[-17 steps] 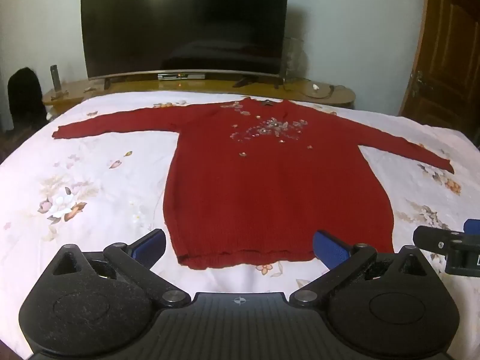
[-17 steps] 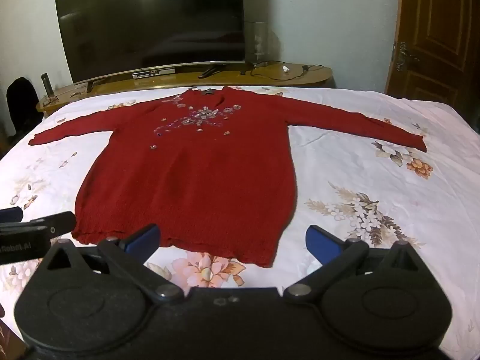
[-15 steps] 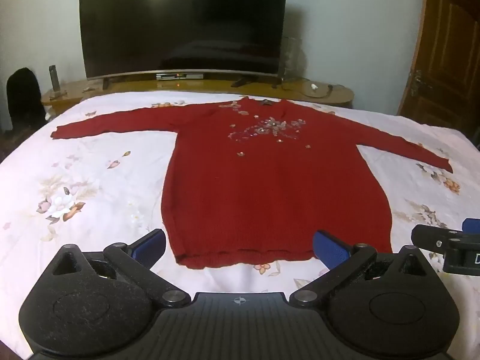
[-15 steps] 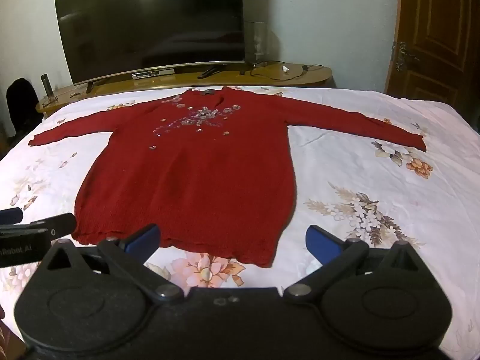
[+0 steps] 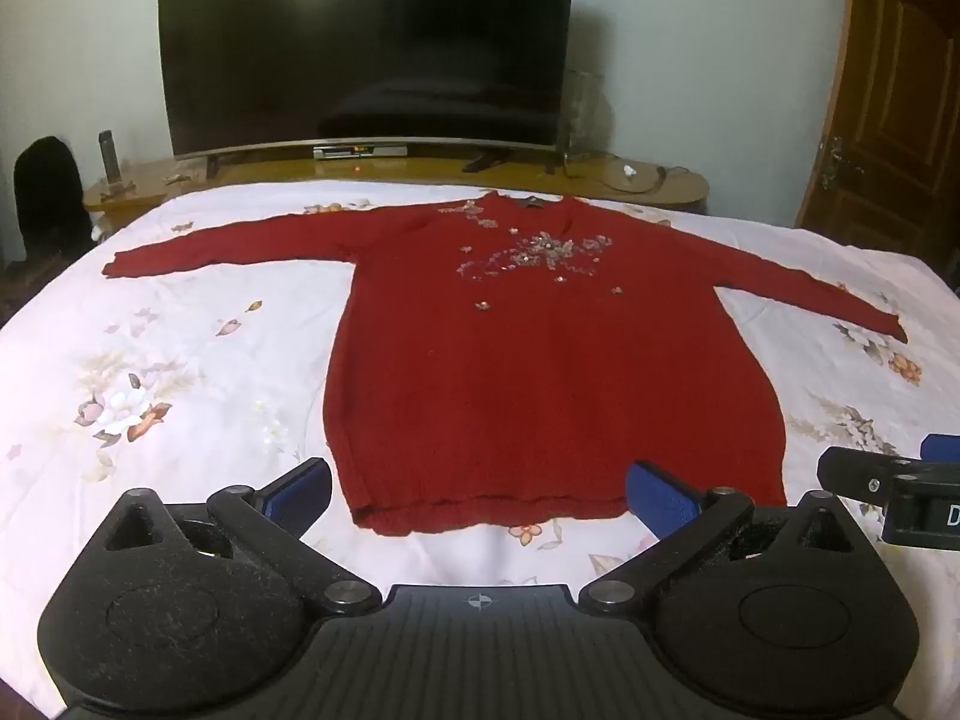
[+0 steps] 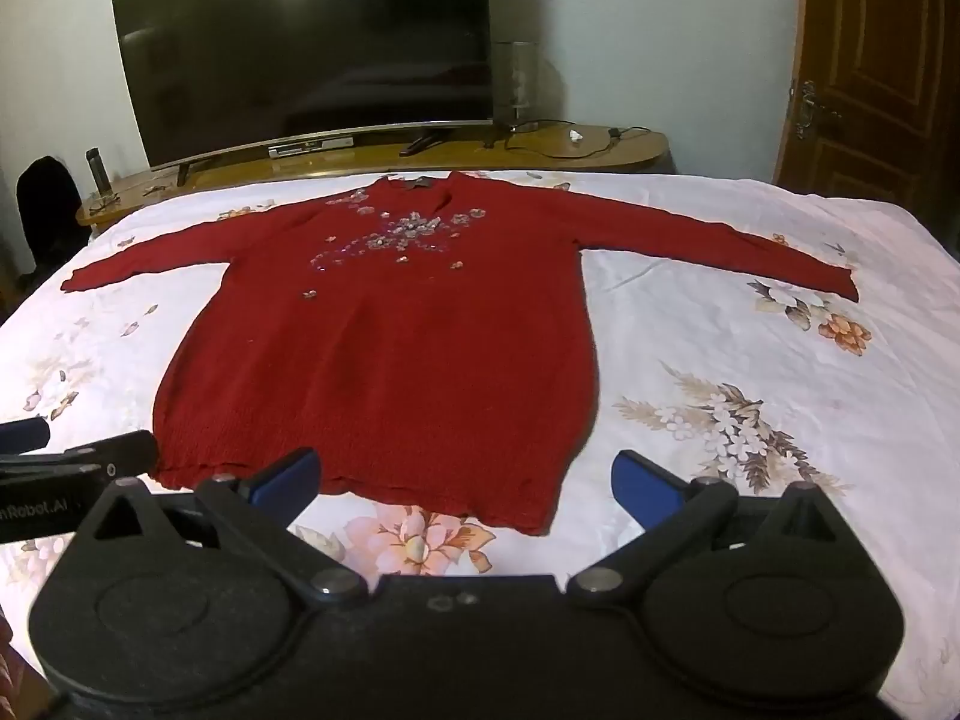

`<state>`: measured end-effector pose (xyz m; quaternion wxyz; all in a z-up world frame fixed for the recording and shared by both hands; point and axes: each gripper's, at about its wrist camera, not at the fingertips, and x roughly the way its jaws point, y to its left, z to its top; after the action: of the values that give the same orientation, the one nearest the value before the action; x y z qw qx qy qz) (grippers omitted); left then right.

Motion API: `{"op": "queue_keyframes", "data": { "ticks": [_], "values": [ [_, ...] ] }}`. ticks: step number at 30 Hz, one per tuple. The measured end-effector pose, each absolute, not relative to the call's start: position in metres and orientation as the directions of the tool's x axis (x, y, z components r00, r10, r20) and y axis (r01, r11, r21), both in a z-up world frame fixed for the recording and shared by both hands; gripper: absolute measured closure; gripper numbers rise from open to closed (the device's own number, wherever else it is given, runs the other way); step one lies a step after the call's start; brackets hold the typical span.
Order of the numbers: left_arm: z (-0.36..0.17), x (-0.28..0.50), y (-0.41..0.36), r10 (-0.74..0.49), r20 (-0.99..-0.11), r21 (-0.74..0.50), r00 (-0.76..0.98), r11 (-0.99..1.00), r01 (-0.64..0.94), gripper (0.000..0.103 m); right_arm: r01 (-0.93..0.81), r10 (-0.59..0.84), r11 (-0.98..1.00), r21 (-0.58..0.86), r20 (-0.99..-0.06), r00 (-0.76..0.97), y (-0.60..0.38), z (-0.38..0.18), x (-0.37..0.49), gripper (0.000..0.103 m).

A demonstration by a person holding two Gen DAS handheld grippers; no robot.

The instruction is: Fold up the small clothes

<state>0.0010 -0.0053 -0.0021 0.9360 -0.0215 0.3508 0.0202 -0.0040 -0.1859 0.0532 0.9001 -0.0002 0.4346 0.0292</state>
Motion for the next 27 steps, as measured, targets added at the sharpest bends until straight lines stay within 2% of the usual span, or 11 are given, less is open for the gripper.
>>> {"op": "queue_keyframes", "data": {
  "ticks": [27],
  "values": [
    [-0.0019,0.0003,-0.0037,0.017,-0.656,-0.031,0.754,0.998,-0.050,0.000,-0.051,0.057,0.998,0.033,-0.783,0.619,-0.1867,0.0537,-0.0040,0.000]
  ]
}}
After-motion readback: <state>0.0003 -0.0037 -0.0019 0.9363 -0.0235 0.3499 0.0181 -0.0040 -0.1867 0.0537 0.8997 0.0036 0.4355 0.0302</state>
